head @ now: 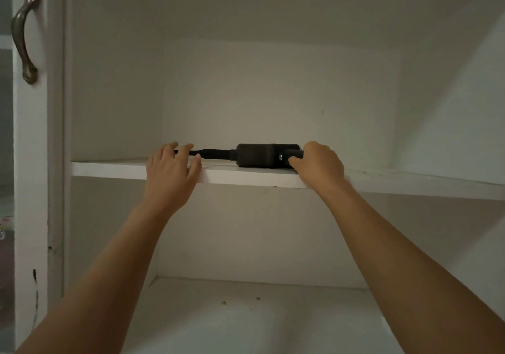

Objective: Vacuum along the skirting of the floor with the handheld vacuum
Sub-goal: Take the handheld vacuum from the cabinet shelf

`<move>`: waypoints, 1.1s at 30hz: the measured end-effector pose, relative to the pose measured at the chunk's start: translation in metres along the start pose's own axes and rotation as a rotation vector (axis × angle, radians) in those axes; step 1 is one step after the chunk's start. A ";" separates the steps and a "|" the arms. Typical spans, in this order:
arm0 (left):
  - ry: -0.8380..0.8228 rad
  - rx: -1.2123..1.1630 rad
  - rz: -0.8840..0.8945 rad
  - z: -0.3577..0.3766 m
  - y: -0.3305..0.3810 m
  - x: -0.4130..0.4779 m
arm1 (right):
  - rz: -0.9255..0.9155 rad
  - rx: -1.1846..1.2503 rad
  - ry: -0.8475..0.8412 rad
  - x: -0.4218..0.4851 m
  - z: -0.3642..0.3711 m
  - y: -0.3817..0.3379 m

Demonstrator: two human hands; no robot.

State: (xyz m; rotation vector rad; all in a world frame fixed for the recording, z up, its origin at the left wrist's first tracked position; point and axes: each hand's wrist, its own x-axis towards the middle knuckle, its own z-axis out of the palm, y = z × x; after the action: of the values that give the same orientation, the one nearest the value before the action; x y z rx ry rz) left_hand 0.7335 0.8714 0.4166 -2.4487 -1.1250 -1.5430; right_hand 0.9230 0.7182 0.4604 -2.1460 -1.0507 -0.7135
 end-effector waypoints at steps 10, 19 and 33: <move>-0.015 -0.033 -0.058 -0.005 0.008 -0.004 | -0.002 0.026 0.099 -0.011 -0.003 0.004; -0.010 -0.246 -0.140 -0.017 0.016 -0.004 | -0.047 0.104 0.280 -0.026 -0.012 0.017; 0.122 -0.811 -0.246 -0.039 0.046 -0.038 | -0.059 0.198 0.415 -0.092 -0.042 0.039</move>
State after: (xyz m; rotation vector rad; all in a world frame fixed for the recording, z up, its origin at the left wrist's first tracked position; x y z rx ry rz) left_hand 0.7213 0.8011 0.4214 -2.6362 -0.9194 -2.6029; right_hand 0.8983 0.6243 0.4113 -1.7088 -0.9184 -0.9875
